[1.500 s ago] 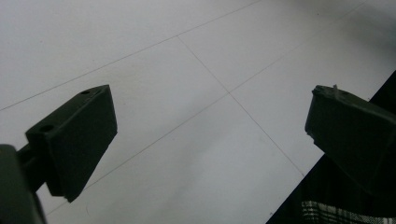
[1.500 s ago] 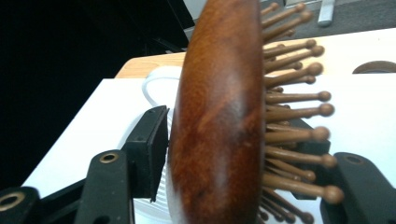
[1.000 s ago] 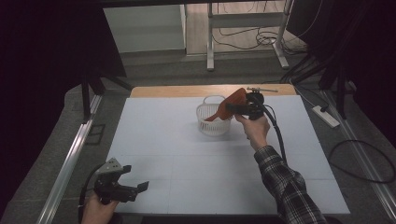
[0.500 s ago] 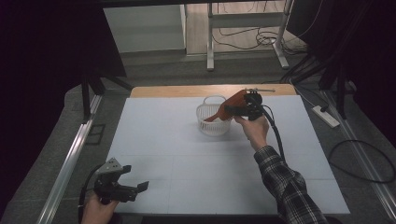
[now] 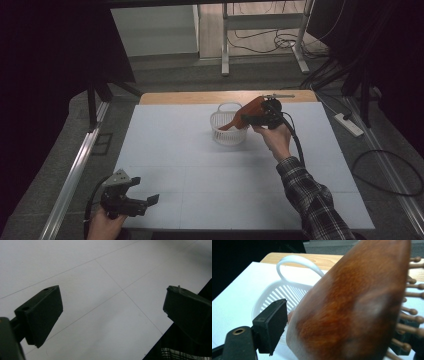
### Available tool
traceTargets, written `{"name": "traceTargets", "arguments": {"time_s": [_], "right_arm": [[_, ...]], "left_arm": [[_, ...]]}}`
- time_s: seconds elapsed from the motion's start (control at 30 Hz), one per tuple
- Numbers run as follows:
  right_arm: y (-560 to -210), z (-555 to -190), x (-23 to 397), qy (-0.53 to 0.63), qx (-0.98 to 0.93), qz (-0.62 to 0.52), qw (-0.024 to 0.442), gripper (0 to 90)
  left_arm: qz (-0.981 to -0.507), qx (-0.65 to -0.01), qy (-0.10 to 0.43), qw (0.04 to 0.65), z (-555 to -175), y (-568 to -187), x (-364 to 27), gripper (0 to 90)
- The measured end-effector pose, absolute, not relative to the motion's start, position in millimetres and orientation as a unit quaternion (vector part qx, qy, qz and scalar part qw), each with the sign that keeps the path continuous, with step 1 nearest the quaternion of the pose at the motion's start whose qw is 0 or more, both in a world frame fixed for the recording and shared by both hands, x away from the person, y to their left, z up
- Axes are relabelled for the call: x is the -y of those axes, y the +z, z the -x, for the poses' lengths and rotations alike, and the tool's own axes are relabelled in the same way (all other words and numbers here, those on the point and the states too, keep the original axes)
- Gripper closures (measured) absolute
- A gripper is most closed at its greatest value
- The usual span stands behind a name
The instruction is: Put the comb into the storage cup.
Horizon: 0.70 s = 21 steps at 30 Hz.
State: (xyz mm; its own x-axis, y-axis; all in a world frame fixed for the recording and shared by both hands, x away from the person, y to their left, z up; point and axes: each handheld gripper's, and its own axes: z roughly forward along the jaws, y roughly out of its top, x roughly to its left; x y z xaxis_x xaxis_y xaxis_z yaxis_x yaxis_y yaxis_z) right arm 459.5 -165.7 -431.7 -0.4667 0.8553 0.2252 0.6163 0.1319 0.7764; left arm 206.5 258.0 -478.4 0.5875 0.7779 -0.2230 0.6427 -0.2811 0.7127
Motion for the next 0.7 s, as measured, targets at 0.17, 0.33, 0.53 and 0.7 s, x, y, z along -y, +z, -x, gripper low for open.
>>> {"name": "traceTargets", "arguments": {"time_s": [0.17,0.33,0.53,0.7], "right_arm": [[-430.7,-458.0,165.1,0.426,-0.749,-0.489,0.137,14.9],[-429.8,-457.4,165.2,0.422,-0.756,-0.483,0.131,13.2],[-427.7,-456.3,167.2,0.424,-0.759,-0.479,0.125,12.5],[-426.1,-455.1,168.7,0.422,-0.762,-0.476,0.121,11.5]], "left_arm": [[-0.796,-0.446,0.084,0.401,-206.5,-478.4,-258.0,3.4],[-0.796,-0.445,0.085,0.401,-206.5,-478.5,-257.9,3.4],[-0.796,-0.445,0.085,0.400,-206.6,-478.5,-257.8,3.4],[-0.796,-0.445,0.085,0.400,-206.5,-478.5,-257.8,3.5]]}}
